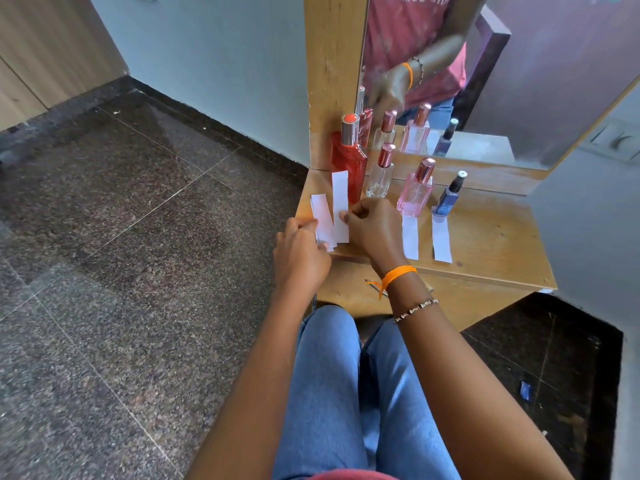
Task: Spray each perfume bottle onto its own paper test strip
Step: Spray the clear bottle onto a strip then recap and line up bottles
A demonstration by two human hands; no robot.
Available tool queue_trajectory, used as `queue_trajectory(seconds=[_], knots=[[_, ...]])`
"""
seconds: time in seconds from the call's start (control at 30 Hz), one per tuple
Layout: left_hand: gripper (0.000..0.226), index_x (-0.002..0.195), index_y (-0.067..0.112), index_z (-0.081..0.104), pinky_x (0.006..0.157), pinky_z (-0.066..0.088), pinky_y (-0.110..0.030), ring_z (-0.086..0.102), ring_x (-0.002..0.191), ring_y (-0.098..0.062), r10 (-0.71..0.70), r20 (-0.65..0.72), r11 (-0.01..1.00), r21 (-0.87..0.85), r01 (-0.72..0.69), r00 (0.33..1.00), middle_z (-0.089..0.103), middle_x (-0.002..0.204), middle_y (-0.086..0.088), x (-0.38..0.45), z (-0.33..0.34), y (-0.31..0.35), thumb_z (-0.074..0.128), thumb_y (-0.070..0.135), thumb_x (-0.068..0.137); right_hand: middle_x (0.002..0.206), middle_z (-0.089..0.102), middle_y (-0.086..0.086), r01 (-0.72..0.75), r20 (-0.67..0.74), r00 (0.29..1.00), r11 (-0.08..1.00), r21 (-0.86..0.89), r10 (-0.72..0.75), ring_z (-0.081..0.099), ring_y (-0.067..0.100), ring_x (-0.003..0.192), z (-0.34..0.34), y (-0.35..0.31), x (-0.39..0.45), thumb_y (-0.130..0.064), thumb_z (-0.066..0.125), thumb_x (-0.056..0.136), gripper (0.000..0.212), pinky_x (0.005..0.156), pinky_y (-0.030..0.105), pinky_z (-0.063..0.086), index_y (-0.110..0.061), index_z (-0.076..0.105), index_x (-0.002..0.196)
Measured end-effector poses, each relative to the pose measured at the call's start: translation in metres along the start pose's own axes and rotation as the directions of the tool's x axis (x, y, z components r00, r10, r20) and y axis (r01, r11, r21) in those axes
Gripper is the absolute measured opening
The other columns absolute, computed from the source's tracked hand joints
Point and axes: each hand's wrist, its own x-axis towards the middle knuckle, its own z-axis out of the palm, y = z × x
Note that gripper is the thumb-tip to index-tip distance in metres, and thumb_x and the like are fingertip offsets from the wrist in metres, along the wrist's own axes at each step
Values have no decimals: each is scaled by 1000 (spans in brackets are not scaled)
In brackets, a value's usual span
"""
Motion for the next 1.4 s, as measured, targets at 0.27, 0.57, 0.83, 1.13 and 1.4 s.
queue_trajectory(seconds=[0.27, 0.57, 0.83, 1.13, 1.4], knots=[[40, 130, 18, 49, 93, 39, -42, 44, 117, -30, 88, -160, 995, -27, -93, 983, 50, 128, -6, -11, 5, 18, 53, 21, 91, 77, 68, 7, -43, -43, 999, 968, -246, 34, 63, 28, 81, -35, 37, -23, -29, 67, 83, 26, 64, 30, 43, -9, 63, 67], [33, 120, 20, 56, 95, 42, -39, 44, 114, -23, 185, -95, 975, -109, -195, 978, 56, 118, -1, -16, 20, 34, 49, 9, 90, 96, 63, 13, 131, -227, 946, 913, -387, -232, 60, 34, 85, -43, 27, -27, -25, 70, 81, 24, 61, 32, 35, -9, 57, 92], [35, 119, 17, 58, 93, 44, -41, 49, 111, -25, 211, -85, 961, -163, -222, 974, 57, 118, -5, -10, 20, 47, 45, 5, 90, 111, 61, 18, 277, -183, 848, 710, -648, -497, 47, 37, 113, -66, -34, 34, -2, 58, 81, 37, 86, 42, 42, -6, 51, 117], [35, 117, 17, 60, 93, 44, -42, 53, 109, -26, 211, -102, 947, -226, -229, 972, 59, 116, -5, -4, 21, 42, 47, 2, 89, 103, 66, 18, 300, 67, 920, 584, -754, -386, 43, 35, 117, -57, -42, 61, -4, 56, 81, 19, 92, 39, 32, -9, 64, 98], [52, 130, 17, 47, 98, 38, -21, 46, 113, -12, 340, -236, 777, -475, -413, 910, 47, 120, 1, -7, 14, 50, 66, 12, 83, 93, 70, 9, 338, -41, 889, 713, -614, -457, 45, 34, 112, -87, -40, 8, -13, 68, 78, 24, 78, 36, 29, -12, 58, 101]])
